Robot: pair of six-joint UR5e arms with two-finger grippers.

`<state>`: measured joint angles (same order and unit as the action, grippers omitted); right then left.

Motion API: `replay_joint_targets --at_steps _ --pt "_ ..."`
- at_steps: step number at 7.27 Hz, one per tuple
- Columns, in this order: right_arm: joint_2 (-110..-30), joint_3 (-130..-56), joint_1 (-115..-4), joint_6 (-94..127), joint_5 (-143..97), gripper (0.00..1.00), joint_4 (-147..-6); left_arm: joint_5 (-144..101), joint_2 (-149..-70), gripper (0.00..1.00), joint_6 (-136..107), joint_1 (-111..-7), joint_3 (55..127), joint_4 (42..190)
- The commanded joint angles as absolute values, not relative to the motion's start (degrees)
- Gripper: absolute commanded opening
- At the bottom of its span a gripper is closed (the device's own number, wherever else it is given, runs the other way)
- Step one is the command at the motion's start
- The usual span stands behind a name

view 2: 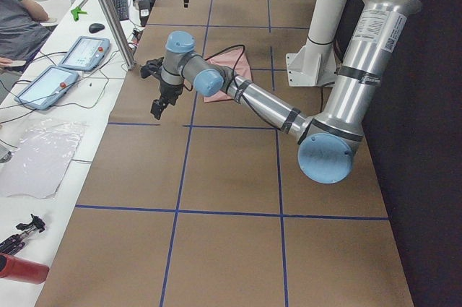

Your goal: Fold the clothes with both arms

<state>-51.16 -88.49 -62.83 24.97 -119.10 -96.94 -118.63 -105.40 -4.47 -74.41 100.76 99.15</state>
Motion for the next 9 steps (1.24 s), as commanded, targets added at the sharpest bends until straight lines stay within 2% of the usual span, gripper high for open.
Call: replay_joint_targets --at_steps 1,2,4,6,9 --pt "-61.65 -91.94 -76.58 -0.51 -125.12 1.0 -103.69 -122.23 -101.36 1.0 18.29 -90.28 95.58 95.45" --pt "-68.92 -92.28 -80.47 -4.62 -127.07 1.0 -103.71 -128.87 -99.34 1.0 18.63 -94.61 91.27 95.54" --pt "-82.64 -92.2 -84.7 -4.75 -127.52 1.0 -103.18 -130.08 -93.36 1.0 18.72 -95.09 87.13 96.24" --pt "-92.24 -92.55 -88.05 -4.22 -131.62 1.0 -94.09 -132.08 -89.57 1.0 18.46 -98.08 87.28 94.5" --pt "-94.13 -93.08 -89.38 -4.22 -131.92 1.0 -92.9 -135.61 -88.77 1.0 18.28 -98.09 88.59 92.11"
